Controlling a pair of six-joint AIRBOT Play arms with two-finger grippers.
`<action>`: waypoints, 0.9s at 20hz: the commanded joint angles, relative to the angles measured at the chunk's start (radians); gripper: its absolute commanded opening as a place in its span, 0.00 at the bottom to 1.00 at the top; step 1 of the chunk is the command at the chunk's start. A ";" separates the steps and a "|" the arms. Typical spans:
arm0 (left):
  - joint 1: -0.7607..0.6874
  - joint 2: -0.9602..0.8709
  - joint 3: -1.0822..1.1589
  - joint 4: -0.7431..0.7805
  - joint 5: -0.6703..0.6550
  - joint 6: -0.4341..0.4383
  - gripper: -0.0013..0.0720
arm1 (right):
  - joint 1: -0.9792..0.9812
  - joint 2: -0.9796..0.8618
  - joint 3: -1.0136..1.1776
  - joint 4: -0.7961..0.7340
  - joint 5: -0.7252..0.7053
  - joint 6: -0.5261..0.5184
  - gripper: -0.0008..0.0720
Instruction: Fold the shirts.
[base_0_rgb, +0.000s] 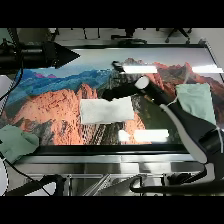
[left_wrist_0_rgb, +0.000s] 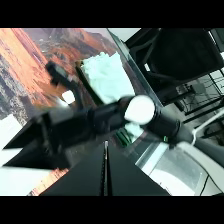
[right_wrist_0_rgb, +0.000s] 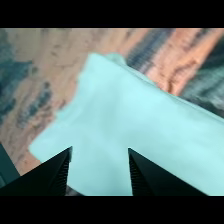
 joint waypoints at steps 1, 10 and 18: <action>0.001 0.001 -0.001 0.000 -0.011 0.002 0.04 | -0.249 0.000 -0.012 -0.185 0.262 0.171 0.90; 0.001 0.001 -0.001 0.000 -0.022 0.002 0.04 | -0.312 -0.247 -0.022 0.006 0.311 0.071 0.89; 0.000 0.001 -0.002 0.000 -0.027 0.002 0.04 | -0.229 -0.333 -0.006 0.239 0.315 -0.050 0.07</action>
